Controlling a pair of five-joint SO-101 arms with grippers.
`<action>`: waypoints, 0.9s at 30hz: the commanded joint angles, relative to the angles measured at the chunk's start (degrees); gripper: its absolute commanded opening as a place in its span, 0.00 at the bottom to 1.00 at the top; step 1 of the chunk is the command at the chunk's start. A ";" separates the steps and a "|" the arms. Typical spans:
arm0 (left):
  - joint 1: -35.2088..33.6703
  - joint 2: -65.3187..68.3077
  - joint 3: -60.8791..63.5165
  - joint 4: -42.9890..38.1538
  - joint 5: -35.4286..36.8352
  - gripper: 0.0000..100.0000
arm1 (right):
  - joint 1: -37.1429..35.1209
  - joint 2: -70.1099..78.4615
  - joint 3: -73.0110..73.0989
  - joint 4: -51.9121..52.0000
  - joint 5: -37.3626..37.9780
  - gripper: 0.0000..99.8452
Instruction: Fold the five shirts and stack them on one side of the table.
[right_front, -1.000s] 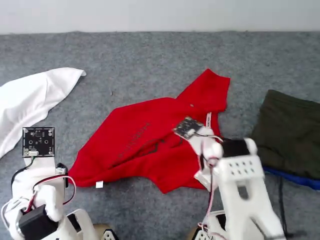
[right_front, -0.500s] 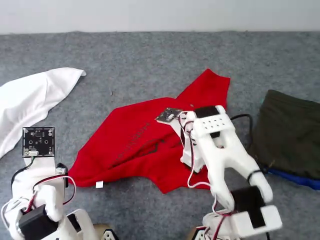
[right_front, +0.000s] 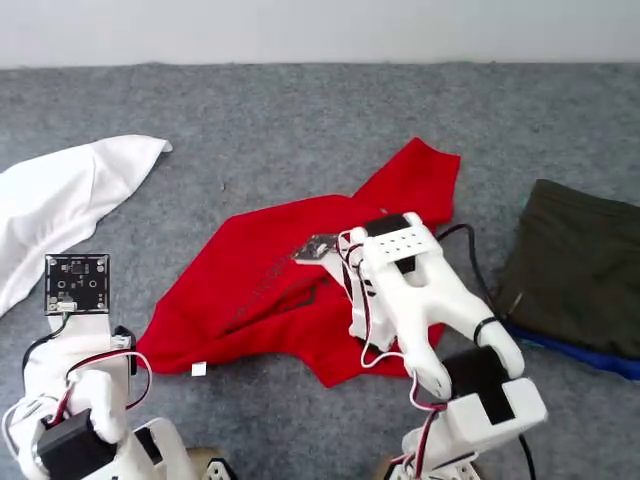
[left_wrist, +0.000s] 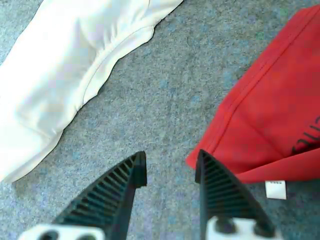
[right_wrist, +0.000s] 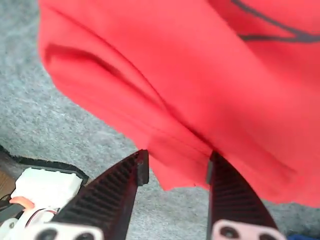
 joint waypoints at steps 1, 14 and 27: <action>-0.26 -0.09 -0.13 -0.97 0.18 0.17 | 2.68 0.13 -2.11 -1.80 1.05 0.19; -0.26 0.00 -0.13 -0.97 0.18 0.17 | 4.00 0.22 0.09 -3.65 3.78 0.19; -0.26 0.00 -0.13 -0.97 0.18 0.17 | 4.26 0.22 3.69 -4.70 3.78 0.07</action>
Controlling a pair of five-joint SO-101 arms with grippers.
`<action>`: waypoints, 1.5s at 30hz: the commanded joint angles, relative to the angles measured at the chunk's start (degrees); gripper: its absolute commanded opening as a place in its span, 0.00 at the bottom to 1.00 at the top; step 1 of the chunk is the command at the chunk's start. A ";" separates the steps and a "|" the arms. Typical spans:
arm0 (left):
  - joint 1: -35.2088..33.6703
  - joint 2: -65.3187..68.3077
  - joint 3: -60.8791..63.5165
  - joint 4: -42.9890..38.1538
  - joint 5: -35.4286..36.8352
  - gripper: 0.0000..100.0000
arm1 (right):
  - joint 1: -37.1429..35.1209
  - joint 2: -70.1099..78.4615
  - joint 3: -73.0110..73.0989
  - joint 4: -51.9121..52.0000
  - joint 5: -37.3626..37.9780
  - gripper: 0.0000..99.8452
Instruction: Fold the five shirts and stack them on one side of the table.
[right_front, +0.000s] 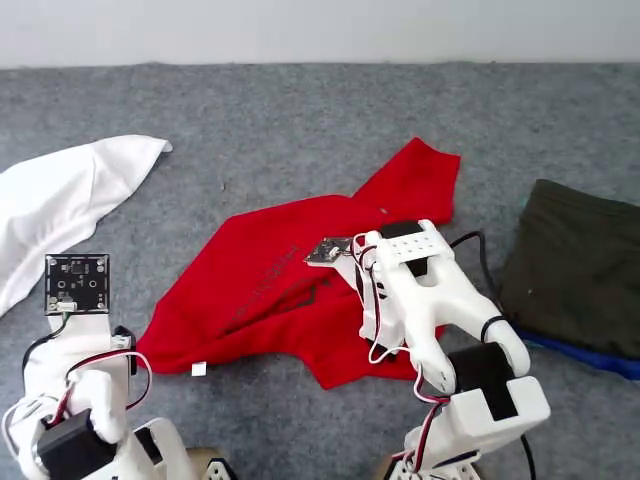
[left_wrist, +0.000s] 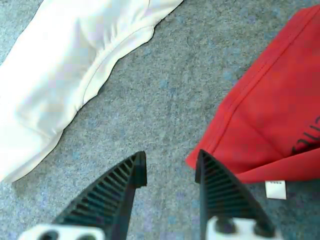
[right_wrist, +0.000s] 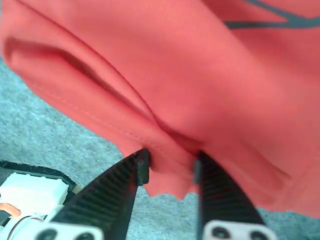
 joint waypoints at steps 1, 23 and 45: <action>-0.26 0.00 -0.13 -0.97 0.18 0.17 | 0.57 -0.13 0.09 -0.13 0.79 0.04; 1.23 0.00 3.74 -2.90 0.26 0.17 | 5.49 -24.13 -11.08 22.73 -4.57 0.01; 16.79 22.15 -4.97 -6.77 0.26 0.14 | 18.68 -41.71 0.53 22.90 -6.77 0.01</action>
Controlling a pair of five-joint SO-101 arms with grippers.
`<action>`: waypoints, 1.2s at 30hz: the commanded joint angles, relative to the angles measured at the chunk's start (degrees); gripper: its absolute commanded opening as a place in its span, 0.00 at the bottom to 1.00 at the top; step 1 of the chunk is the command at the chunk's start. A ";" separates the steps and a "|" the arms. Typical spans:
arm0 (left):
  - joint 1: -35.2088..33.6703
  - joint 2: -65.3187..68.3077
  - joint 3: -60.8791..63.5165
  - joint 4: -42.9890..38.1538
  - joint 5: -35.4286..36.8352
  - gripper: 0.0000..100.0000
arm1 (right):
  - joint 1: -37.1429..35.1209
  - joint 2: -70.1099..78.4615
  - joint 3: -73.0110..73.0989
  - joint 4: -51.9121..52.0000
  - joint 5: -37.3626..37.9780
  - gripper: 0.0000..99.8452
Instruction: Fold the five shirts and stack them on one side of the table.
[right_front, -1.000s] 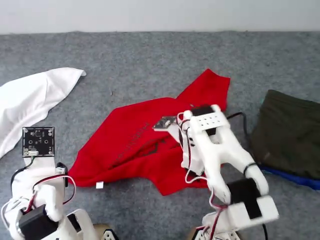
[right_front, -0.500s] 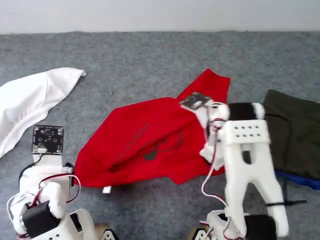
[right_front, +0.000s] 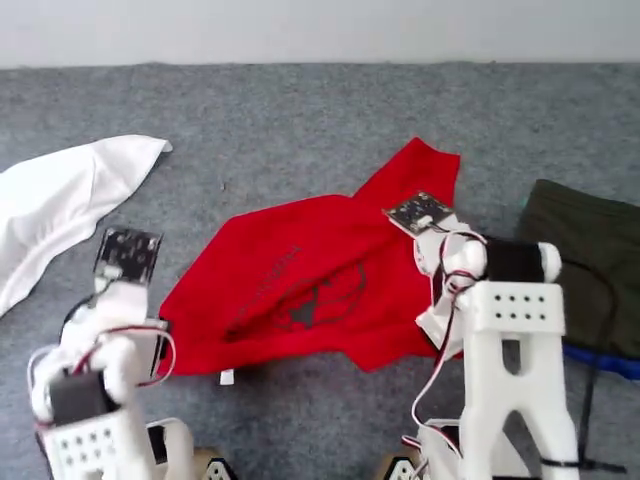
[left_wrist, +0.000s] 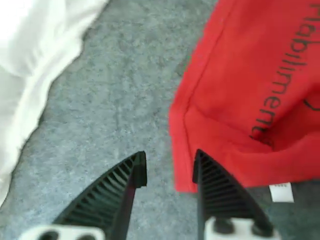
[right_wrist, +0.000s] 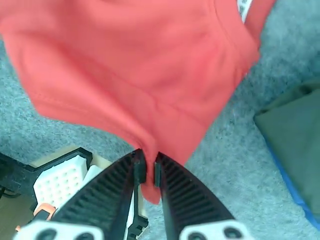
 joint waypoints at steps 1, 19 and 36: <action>2.11 10.55 -7.43 -0.97 0.26 0.14 | 2.15 -3.21 1.05 2.51 -0.62 0.01; 2.99 48.62 -23.52 7.56 -25.14 0.21 | 6.64 -4.00 1.41 2.59 -0.79 0.01; 8.70 63.65 -18.42 -4.57 -25.93 0.21 | 6.73 -3.56 1.41 2.59 -0.62 0.01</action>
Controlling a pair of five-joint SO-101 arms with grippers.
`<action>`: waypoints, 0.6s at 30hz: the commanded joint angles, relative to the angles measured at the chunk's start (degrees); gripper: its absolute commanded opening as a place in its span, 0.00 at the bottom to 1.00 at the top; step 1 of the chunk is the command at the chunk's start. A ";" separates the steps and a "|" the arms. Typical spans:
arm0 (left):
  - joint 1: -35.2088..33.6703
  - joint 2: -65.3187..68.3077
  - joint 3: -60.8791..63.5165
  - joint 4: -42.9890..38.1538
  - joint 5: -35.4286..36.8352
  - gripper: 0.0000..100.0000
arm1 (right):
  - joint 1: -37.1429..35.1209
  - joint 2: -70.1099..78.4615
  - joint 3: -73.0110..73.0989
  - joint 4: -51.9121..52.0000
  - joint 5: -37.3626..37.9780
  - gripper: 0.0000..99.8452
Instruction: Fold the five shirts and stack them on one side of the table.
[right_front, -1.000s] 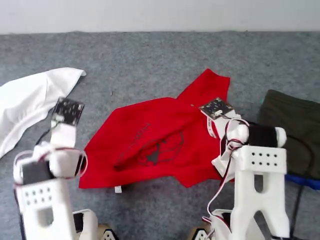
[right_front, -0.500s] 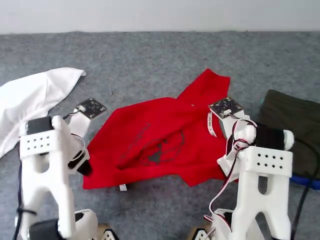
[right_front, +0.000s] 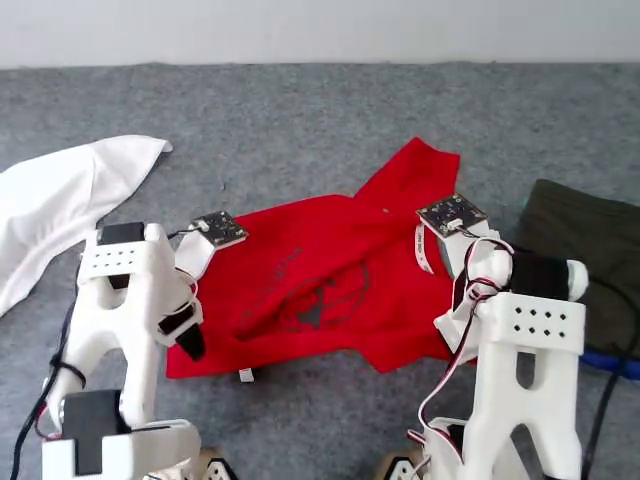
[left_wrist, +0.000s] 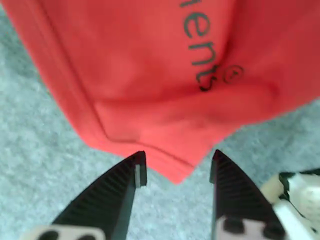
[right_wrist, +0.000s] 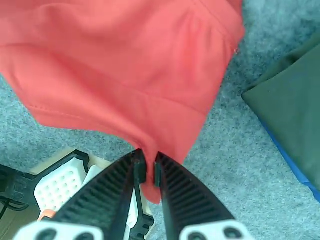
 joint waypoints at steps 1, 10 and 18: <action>-0.26 2.29 1.71 -4.57 -0.44 0.21 | 0.75 -0.92 0.09 2.51 -0.26 0.01; -0.09 11.60 1.36 -10.37 2.73 0.21 | 0.57 -0.92 1.93 2.51 -0.26 0.01; 5.10 16.62 1.27 -8.53 4.04 0.02 | 0.40 -1.45 2.46 2.51 -0.26 0.01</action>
